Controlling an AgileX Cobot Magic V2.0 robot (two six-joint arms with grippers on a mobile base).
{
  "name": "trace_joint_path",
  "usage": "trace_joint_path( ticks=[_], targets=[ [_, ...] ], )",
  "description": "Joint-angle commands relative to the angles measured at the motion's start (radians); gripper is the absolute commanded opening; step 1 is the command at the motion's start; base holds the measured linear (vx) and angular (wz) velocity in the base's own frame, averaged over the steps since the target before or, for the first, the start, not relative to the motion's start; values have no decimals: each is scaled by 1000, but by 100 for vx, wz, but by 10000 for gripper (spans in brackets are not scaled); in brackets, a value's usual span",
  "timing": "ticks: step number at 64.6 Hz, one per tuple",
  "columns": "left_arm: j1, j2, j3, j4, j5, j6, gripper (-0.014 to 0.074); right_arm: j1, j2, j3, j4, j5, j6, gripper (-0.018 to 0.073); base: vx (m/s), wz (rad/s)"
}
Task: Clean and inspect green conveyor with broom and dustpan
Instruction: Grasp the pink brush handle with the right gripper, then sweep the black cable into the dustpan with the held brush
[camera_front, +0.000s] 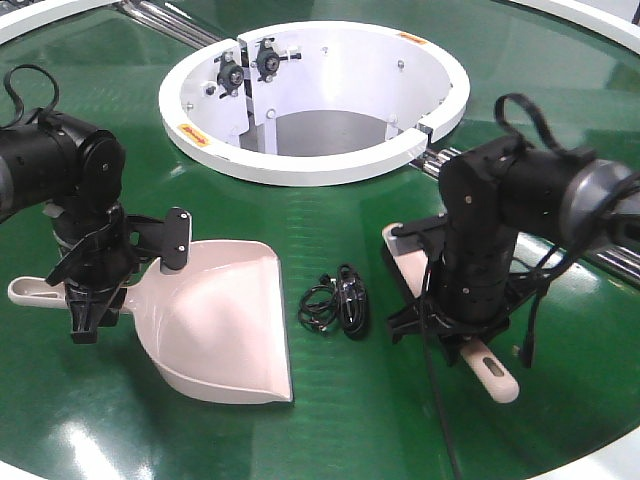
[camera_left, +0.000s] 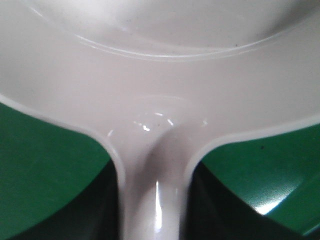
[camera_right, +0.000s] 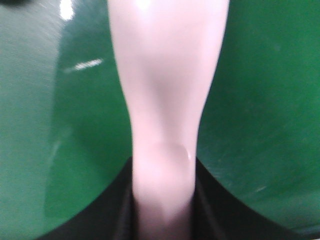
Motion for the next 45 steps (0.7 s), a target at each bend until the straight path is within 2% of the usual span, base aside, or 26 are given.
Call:
trace_joint_path(
  ticks=[1, 12, 23, 34, 45],
  targets=[
    [-4, -50, -28, 11, 52, -4, -6, 9, -19, -27, -4, 22, 22, -6, 0, 0],
    [-4, -50, -28, 10, 52, -4, -6, 38, -7, -47, 12, 18, 25, -6, 0, 0],
    [-4, -50, -28, 10, 52, -4, -8, 75, 34, -123, 23, 84, 25, -4, 0, 0],
    [-4, -50, -28, 10, 52, -4, -8, 143, 87, -200, 47, 86, 25, -4, 0, 0],
    [-4, -50, -28, 10, 52, -4, -8, 231, 154, -292, 136, 86, -19, -4, 0, 0]
  ],
)
